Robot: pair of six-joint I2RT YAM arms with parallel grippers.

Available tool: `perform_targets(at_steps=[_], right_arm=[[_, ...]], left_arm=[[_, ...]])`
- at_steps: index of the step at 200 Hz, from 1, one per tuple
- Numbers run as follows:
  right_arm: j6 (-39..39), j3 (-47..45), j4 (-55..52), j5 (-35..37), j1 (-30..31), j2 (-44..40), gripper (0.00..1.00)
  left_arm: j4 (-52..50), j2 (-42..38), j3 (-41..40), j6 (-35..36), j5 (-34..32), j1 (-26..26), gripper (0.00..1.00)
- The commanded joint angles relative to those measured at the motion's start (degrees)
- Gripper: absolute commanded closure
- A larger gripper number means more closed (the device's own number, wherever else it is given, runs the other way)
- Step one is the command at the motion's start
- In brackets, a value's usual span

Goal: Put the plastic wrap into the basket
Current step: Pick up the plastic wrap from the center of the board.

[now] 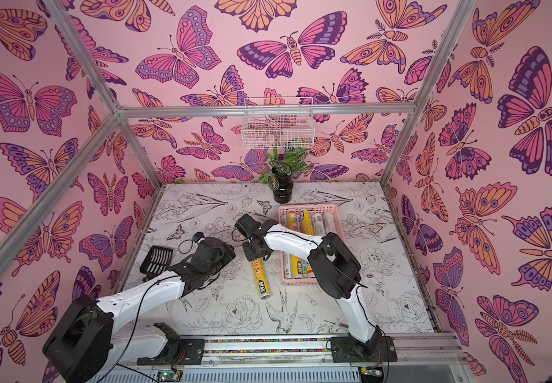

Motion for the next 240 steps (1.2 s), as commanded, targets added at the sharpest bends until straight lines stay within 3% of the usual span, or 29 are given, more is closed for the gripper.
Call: perform_targets(at_steps=[1, 69, 146, 197, 240], right_arm=[[0.86, 1.98, -2.10, 0.10, 0.41, 2.29, 0.47], [1.60, 2.82, -2.91, 0.12, 0.55, 4.63, 0.49], [2.95, 1.96, -2.93, 0.92, 0.50, 4.20, 0.58], [3.90, -3.46, 2.44, 0.58, 0.36, -6.63, 0.69], [4.67, -9.39, 7.40, 1.01, -0.80, -18.16, 0.70]], left_arm=[[-0.15, -0.60, -0.97, -0.13, -1.23, 0.42, 0.40], [-0.15, -0.68, -0.80, -0.13, -1.37, 0.37, 0.40], [-0.16, -0.73, -0.93, -0.04, -0.74, 0.38, 0.39], [1.06, -2.21, 0.91, 4.89, 3.26, 0.37, 0.38], [6.94, -2.18, 3.50, 12.73, 13.97, 0.41, 0.34]])
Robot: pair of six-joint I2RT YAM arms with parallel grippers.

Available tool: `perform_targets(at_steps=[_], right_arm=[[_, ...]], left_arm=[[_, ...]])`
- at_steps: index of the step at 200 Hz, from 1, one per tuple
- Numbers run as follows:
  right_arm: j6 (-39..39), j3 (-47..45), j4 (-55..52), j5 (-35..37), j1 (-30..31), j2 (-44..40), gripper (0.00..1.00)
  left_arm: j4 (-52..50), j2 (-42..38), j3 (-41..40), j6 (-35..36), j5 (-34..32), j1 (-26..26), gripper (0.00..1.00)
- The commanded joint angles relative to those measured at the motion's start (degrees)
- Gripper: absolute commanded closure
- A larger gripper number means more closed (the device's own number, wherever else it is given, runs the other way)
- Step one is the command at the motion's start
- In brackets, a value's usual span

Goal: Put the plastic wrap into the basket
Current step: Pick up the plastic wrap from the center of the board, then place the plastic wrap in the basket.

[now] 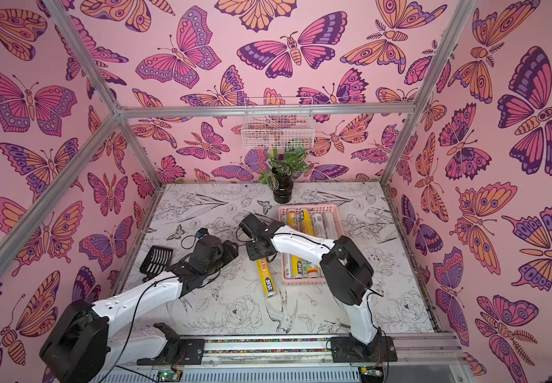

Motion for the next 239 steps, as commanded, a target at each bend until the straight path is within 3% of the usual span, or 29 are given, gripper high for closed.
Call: perform_targets(at_steps=[1, 63, 129, 181, 239], right_arm=[[1.30, -2.18, 4.30, 1.02, -0.82, -7.40, 0.70], [1.00, -11.86, 4.88, 9.53, -5.27, -24.65, 0.71], [-3.28, -18.76, 0.20, 1.98, -21.52, -35.19, 0.72], [-10.04, -18.73, -5.74, -2.00, -31.53, -34.84, 0.72], [-13.77, -18.43, -5.27, -3.82, -36.40, -30.15, 0.72]], left_arm=[[4.14, -0.54, 2.49, 6.27, 7.27, 0.43, 0.34], [14.92, 2.35, 5.16, 7.90, 17.84, 0.02, 0.32], [15.58, 20.59, 22.66, 12.82, 27.47, -7.43, 0.29], [11.07, 32.00, 35.33, 13.72, 30.72, -11.78, 0.27], [1.79, 39.17, 45.52, 16.71, 30.13, -13.69, 0.24]])
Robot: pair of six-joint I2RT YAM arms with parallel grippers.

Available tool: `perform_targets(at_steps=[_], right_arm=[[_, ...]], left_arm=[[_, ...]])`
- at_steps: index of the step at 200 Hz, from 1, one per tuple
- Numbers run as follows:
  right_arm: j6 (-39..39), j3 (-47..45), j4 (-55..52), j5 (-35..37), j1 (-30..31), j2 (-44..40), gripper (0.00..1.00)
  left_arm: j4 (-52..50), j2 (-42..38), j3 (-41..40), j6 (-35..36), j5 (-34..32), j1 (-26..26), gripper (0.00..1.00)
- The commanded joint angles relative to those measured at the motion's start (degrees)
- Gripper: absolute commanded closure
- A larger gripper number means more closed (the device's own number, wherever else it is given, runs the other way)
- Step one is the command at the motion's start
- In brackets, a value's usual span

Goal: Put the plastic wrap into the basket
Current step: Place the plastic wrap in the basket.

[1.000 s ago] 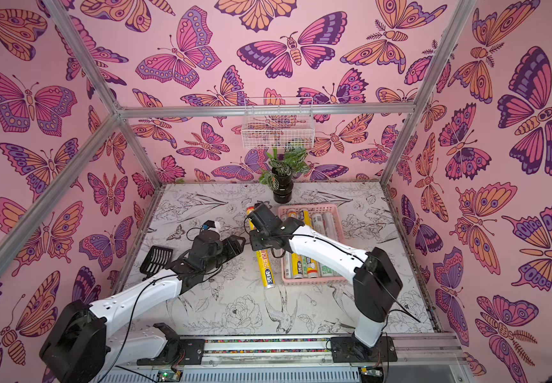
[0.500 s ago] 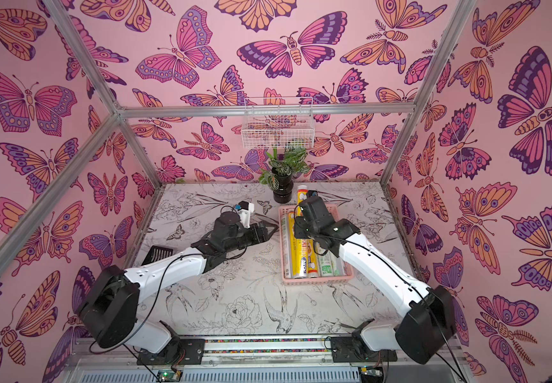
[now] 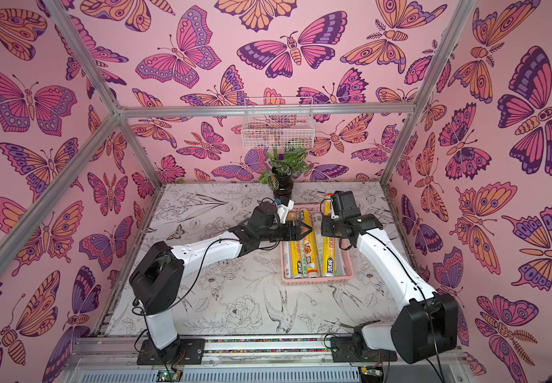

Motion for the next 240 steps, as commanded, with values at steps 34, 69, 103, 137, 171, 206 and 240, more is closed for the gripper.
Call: perform_targets(at_steps=[34, 69, 103, 137, 171, 206, 240], right_arm=[[-4.20, 3.14, -1.82, -4.65, -2.21, 6.05, 0.72], [-4.73, 4.64, -2.93, -5.84, -2.24, 9.40, 0.72], [-5.04, 4.59, -2.76, -6.00, -2.24, 10.52, 0.71], [-5.52, 5.43, -4.61, -5.63, -2.17, 11.69, 0.71], [-5.39, 5.25, -3.74, -6.35, -2.24, 14.69, 0.71], [-4.84, 5.84, -1.85, -9.17, -2.22, 16.53, 0.71], [-4.34, 6.91, -0.10, -10.12, -2.24, 18.48, 0.71]], left_arm=[[-8.16, 1.79, 4.60, 5.07, -1.72, -0.88, 0.22], [-10.38, 2.17, 5.83, 5.97, -2.70, -0.87, 0.20], [-11.29, 2.92, 6.85, 5.87, -2.79, -0.88, 0.14], [-12.45, 4.42, 8.57, 5.97, 0.58, -0.88, 0.00], [-12.85, 3.93, 8.03, 6.04, -0.34, -0.92, 0.00], [-12.86, 2.76, 7.11, 5.87, -1.97, -0.87, 0.00], [-12.82, 1.16, 5.26, 5.60, -4.56, -0.78, 0.00]])
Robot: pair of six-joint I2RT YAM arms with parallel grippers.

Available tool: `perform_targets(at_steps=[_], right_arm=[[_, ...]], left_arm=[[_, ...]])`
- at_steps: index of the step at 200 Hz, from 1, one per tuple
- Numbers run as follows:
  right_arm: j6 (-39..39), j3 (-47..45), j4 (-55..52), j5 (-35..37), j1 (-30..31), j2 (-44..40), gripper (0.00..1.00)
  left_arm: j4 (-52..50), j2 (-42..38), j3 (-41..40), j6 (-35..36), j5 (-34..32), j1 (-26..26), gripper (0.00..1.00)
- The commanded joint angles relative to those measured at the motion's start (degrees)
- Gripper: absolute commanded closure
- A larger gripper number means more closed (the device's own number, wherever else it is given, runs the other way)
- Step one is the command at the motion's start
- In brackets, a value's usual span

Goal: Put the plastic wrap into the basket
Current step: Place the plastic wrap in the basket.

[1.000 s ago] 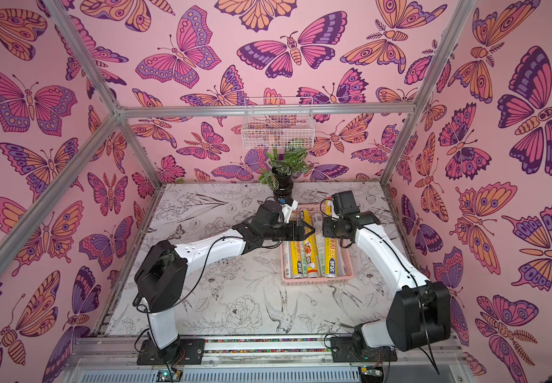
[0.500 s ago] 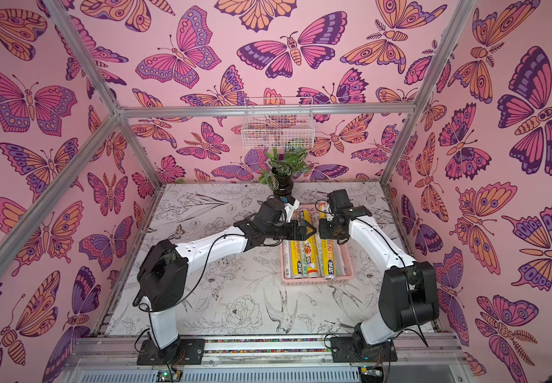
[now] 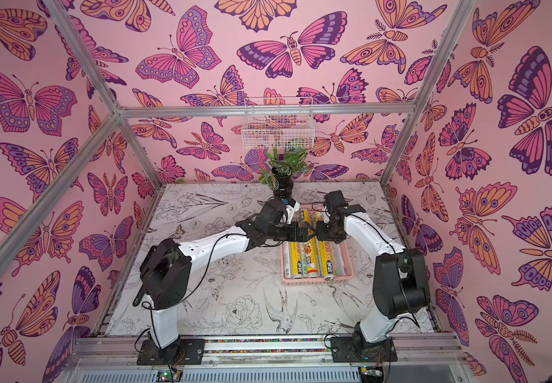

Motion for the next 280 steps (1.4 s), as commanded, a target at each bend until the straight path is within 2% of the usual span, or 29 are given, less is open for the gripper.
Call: perform_targets(at_steps=[1, 33, 132, 154, 188, 246, 280], right_arm=[[0.43, 2.54, 2.49, -1.83, -0.10, 1.41, 0.71], [0.14, 4.30, 1.49, -2.89, -0.09, 3.78, 0.71], [-1.48, 0.58, 2.18, -2.97, -0.14, 3.85, 0.68], [-1.51, 1.14, 1.41, -3.25, -0.14, 4.34, 0.62], [-0.44, 0.79, 1.68, 0.65, -0.14, 3.31, 0.53], [0.84, -0.62, 3.63, -1.29, -0.14, 0.05, 0.48], [2.10, -2.35, 4.68, 0.63, -0.13, -4.10, 0.48]], left_arm=[[-0.77, -2.42, -1.88, 0.42, -2.33, -0.08, 0.00], [-0.73, -3.38, -2.88, 0.21, -3.22, 0.18, 0.00], [0.22, -3.92, -4.13, -0.89, -3.76, 0.53, 0.00], [0.41, -3.82, -4.14, -0.98, -3.59, 0.62, 0.00], [0.59, -4.05, -4.46, -0.98, -3.55, 0.70, 0.00], [0.75, -4.92, -5.43, -1.16, -3.89, 0.97, 0.00], [0.92, -5.94, -6.28, -0.92, -4.37, 1.15, 0.00]])
